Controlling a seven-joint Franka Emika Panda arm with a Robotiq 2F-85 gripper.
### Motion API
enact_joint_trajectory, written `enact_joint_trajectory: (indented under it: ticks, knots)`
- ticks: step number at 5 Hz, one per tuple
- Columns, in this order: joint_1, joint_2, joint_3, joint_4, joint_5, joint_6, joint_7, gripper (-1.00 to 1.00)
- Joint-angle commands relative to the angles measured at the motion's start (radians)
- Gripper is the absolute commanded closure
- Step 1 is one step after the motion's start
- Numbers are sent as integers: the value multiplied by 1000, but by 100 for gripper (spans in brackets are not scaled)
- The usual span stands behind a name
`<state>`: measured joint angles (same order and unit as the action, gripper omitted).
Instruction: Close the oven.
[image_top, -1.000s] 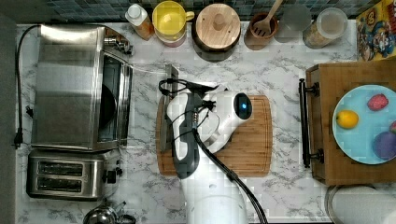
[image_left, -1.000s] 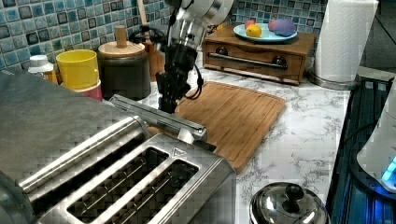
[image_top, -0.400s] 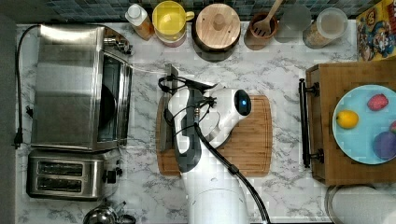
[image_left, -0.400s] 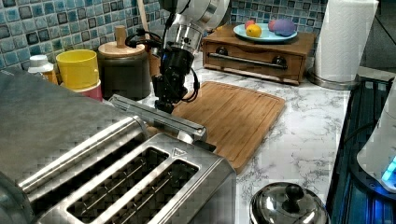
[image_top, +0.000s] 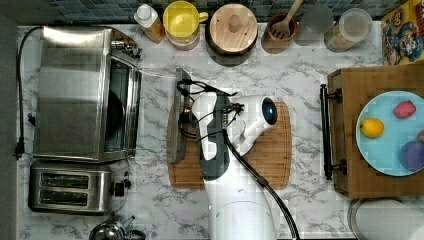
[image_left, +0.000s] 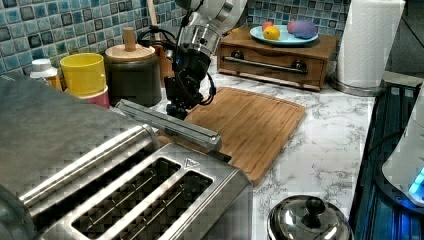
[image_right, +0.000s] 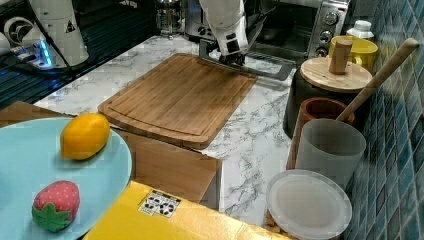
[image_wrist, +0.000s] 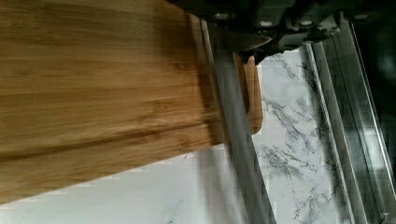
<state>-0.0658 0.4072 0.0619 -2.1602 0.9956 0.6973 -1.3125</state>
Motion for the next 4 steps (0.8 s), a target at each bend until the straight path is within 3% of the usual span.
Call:
enact_joint_trajectory:
  ticks: [1, 3, 4]
  knots:
    - [155, -154, 151, 149, -22, 11, 18, 100]
    - [166, -239, 214, 142, -52, 70, 44, 100]
    - [228, -219, 204, 200, -267, 97, 243, 100]
